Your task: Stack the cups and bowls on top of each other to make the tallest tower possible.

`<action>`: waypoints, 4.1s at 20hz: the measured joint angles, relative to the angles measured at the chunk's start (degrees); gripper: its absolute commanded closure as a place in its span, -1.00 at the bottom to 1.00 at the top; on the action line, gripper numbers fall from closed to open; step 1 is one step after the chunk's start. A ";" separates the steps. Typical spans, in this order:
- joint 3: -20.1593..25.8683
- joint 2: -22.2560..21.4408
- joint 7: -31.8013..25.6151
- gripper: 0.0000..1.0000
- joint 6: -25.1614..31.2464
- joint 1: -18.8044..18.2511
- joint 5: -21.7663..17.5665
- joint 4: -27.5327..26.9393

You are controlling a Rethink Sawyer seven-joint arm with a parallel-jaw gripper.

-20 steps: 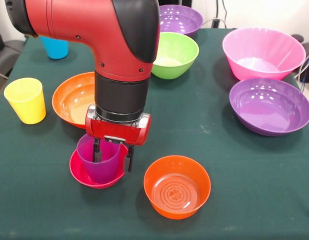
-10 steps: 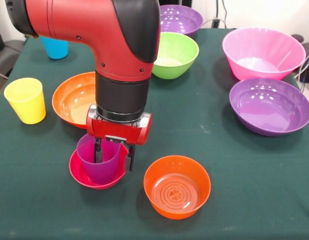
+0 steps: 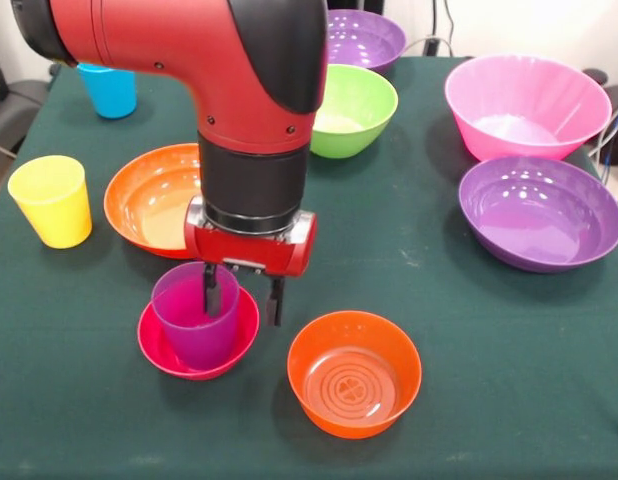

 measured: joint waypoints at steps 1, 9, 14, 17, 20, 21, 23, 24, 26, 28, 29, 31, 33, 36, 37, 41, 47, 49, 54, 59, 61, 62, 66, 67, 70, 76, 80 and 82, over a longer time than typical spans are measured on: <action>0.21 -0.27 0.00 -1.00 1.27 0.00 0.36 -0.03; 1.52 -2.74 0.00 -1.00 10.33 -0.02 2.29 -1.86; 2.52 -2.78 0.00 -1.00 14.75 -0.11 2.39 -6.11; 3.40 -2.72 0.00 -1.00 17.56 -0.20 2.37 -9.08; 4.12 -2.74 0.00 -1.00 20.42 -0.24 2.37 -12.06; 4.31 -2.75 0.00 -1.00 21.36 -0.24 2.36 -13.01; 4.47 -2.78 0.00 -1.00 22.41 -0.23 2.36 -14.11; 4.50 -2.88 0.00 -1.00 23.07 -0.24 2.36 -14.72; 4.52 -3.14 0.00 -1.00 23.71 -0.24 2.35 -15.46; 4.55 -3.57 0.00 -1.00 23.90 -0.24 2.35 -15.82; 4.55 -3.79 0.00 -1.00 23.90 -0.24 2.36 -15.87; 4.56 -4.38 0.00 -1.00 23.90 -0.22 2.36 -15.95; 4.58 -4.62 0.00 -1.00 23.90 -0.21 2.35 -15.95; 4.59 -5.12 0.00 -1.00 23.90 -0.12 2.35 -15.95; 4.59 -5.34 0.00 -1.00 23.90 -0.07 2.36 -15.95; 4.59 -5.73 0.00 -1.00 23.90 -0.03 2.35 -15.93; 4.58 -6.76 0.00 -1.00 23.91 -0.01 2.35 -15.49; 4.58 -7.02 0.00 -1.00 23.91 -0.01 2.36 -15.47; 4.53 -8.13 0.00 -1.00 23.91 -0.01 2.36 -14.49; 4.34 -9.53 0.00 -1.00 23.77 -0.01 2.37 -11.90; 4.29 -9.98 0.00 -1.00 23.45 -0.01 2.36 -10.74; 4.27 -10.27 0.00 -1.00 23.14 -0.01 2.36 -9.97; 4.26 -10.99 0.00 -1.00 21.48 0.02 2.37 -7.40; 4.26 -11.04 0.00 -1.00 20.66 0.01 2.37 -6.52; 4.26 -11.01 0.00 -1.00 19.71 0.02 2.37 -5.46; 4.25 -10.90 0.00 -1.00 16.83 0.02 2.37 -3.34; 4.25 -10.89 0.00 -1.00 14.99 0.01 2.37 -2.43; 4.24 -10.88 0.00 -1.00 14.38 0.02 2.37 -1.96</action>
